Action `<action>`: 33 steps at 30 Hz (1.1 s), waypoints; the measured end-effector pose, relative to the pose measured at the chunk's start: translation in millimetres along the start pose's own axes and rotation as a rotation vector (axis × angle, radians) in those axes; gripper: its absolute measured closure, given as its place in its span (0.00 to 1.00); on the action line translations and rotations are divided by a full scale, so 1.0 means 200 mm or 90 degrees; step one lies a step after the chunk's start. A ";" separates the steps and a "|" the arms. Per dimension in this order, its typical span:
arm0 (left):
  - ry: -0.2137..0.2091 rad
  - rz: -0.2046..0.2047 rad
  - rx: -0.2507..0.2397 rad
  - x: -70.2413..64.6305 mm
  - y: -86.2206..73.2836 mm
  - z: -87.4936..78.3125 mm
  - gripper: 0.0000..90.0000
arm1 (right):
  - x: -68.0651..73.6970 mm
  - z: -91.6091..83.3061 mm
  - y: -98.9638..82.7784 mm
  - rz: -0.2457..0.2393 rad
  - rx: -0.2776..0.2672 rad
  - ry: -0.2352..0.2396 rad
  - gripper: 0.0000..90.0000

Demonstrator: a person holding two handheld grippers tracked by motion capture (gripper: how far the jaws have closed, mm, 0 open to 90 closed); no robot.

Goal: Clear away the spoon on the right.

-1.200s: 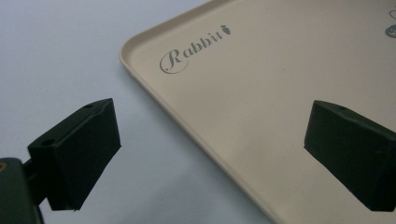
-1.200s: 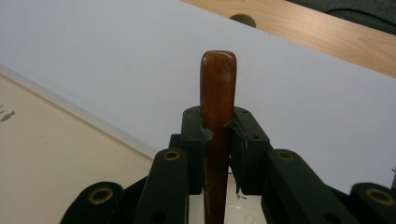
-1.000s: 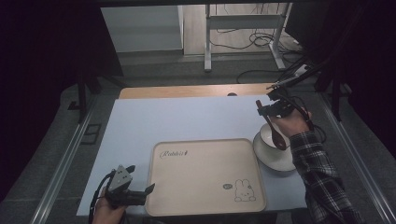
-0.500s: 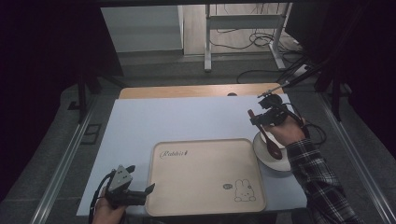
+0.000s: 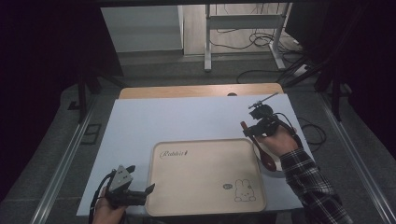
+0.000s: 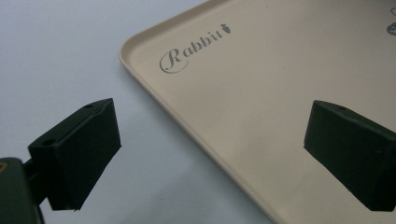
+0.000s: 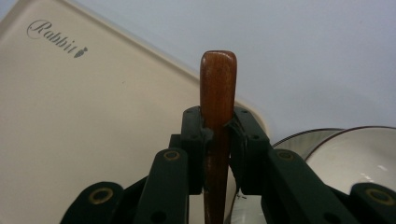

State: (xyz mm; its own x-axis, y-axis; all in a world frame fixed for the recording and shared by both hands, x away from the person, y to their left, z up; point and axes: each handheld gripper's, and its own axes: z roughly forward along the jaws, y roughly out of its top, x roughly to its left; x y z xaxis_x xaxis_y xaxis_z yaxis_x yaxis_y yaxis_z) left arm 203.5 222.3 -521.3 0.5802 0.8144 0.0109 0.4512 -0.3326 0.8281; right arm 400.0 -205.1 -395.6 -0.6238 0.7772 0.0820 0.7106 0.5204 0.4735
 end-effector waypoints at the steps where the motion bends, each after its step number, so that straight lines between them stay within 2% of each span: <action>1: 0.000 0.000 0.000 0.00 0.00 0.00 0.04 | 0.00 0.00 0.00 0.000 0.000 0.000 0.85; 14: 0.000 0.001 0.000 0.00 0.00 0.00 0.04 | 0.09 0.15 -0.09 0.020 0.059 0.025 0.85; 24: 0.000 0.003 0.000 0.00 0.00 0.00 0.04 | 0.12 0.24 -0.13 0.035 0.077 0.049 0.85; 33: 0.000 0.004 0.000 0.00 0.00 0.00 0.04 | 0.16 0.31 -0.16 0.046 0.090 0.055 0.85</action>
State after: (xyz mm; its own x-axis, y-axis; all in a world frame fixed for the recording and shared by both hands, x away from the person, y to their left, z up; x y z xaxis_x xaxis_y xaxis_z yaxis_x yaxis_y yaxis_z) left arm 203.2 221.6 -521.3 0.5832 0.8122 0.0158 0.4474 -0.3374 0.8283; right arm 377.5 -173.8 -462.5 -0.5907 0.7843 0.1893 0.7894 0.5133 0.3366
